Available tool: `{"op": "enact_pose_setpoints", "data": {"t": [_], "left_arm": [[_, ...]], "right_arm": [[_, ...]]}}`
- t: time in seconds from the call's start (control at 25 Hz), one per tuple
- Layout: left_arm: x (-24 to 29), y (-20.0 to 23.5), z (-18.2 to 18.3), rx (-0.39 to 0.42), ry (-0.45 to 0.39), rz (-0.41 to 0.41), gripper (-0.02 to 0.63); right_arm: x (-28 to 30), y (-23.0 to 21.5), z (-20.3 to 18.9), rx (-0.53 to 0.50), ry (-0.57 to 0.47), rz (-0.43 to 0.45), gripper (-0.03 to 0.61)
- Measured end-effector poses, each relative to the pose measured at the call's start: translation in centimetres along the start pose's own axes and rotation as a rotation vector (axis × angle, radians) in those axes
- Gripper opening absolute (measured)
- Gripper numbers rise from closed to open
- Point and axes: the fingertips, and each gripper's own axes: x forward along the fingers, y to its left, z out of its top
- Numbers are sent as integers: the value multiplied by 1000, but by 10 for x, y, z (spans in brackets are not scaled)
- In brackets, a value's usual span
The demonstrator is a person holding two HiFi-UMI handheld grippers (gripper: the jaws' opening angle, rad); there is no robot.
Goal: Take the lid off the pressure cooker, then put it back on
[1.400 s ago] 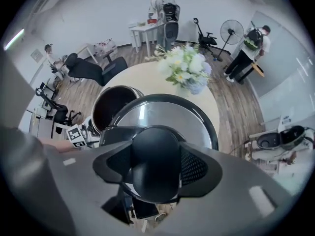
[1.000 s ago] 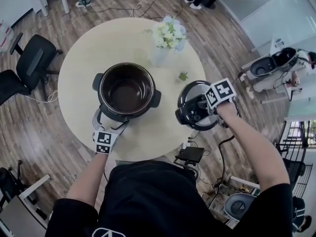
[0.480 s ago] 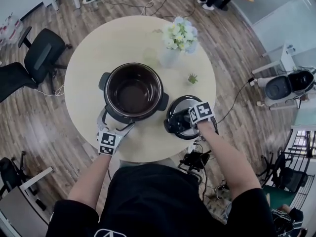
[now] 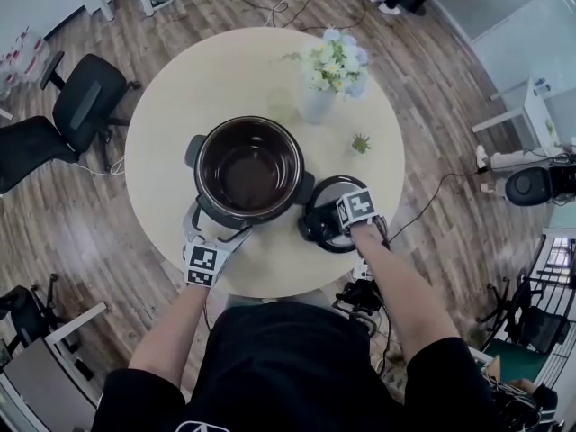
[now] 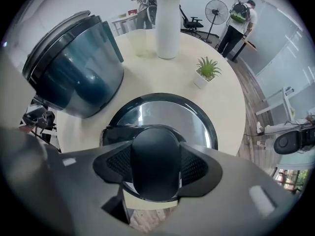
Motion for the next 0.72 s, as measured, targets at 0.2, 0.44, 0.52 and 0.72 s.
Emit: {"op": "enact_pose_setpoints", "data": {"t": [0.2, 0.44, 0.52, 0.72], "left_arm": [[0, 0, 1, -1, 2, 3, 589], [-1, 2, -3, 0, 4, 7, 589], [-1, 1, -3, 0, 1, 5, 589], [0, 1, 0, -1, 3, 8, 589]], "right_arm": [[10, 1, 0, 44, -4, 35, 288], [8, 6, -6, 31, 38, 93, 298], [8, 6, -8, 45, 40, 105, 298], [12, 1, -7, 45, 31, 48, 305]]}}
